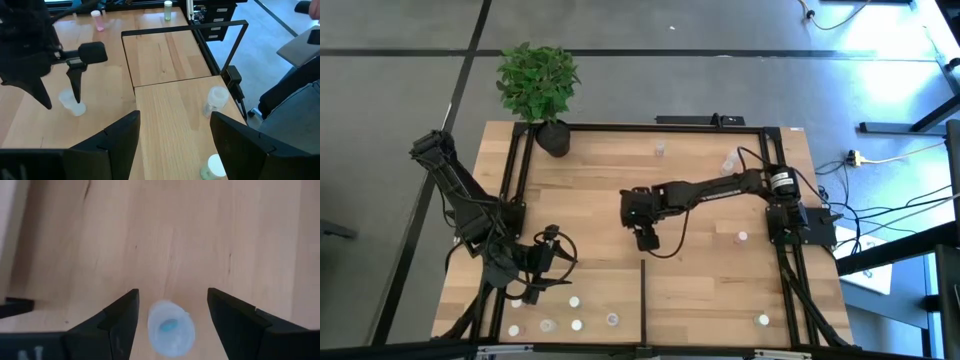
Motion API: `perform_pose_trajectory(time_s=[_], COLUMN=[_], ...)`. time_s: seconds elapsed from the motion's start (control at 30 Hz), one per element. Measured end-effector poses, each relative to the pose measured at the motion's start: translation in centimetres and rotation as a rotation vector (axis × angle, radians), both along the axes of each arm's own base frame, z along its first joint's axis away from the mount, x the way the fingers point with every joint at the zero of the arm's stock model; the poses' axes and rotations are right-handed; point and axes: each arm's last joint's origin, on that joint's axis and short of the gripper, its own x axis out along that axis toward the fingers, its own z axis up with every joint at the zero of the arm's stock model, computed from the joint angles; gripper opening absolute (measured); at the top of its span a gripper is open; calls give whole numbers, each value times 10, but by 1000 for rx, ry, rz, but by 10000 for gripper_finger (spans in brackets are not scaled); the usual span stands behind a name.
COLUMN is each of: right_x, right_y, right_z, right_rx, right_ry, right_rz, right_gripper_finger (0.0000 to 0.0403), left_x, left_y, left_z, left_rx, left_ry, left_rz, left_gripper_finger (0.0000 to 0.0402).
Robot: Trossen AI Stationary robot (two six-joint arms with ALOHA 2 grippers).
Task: Pick and place medicine bottles onto shelf by color
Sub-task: Put the bottom white pill bottle on the shelf aligned with the other white pill bottle
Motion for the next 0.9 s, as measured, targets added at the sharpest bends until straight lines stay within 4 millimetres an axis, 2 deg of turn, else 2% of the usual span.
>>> perform_pose_trajectory(time_s=[0.43, 0.57, 0.73, 0.9], right_x=[9, 4, -12, -36], right_y=[7, 9, 8, 14], right_z=[59, 79, 110, 145], right_rx=[1, -4, -73, -121], right_ry=[-29, 3, -18, -81], right_rz=[14, 18, -15, -28], right_gripper_finger=[237, 237, 237, 237], left_x=[0, 0, 3, 11], left_y=[0, 1, 3, 13], left_z=[0, 0, 0, 0], left_rx=[0, 9, 6, -8], left_ry=[0, -11, -18, -17], left_rz=[0, 19, 56, 123], left_gripper_finger=[235, 235, 235, 235])
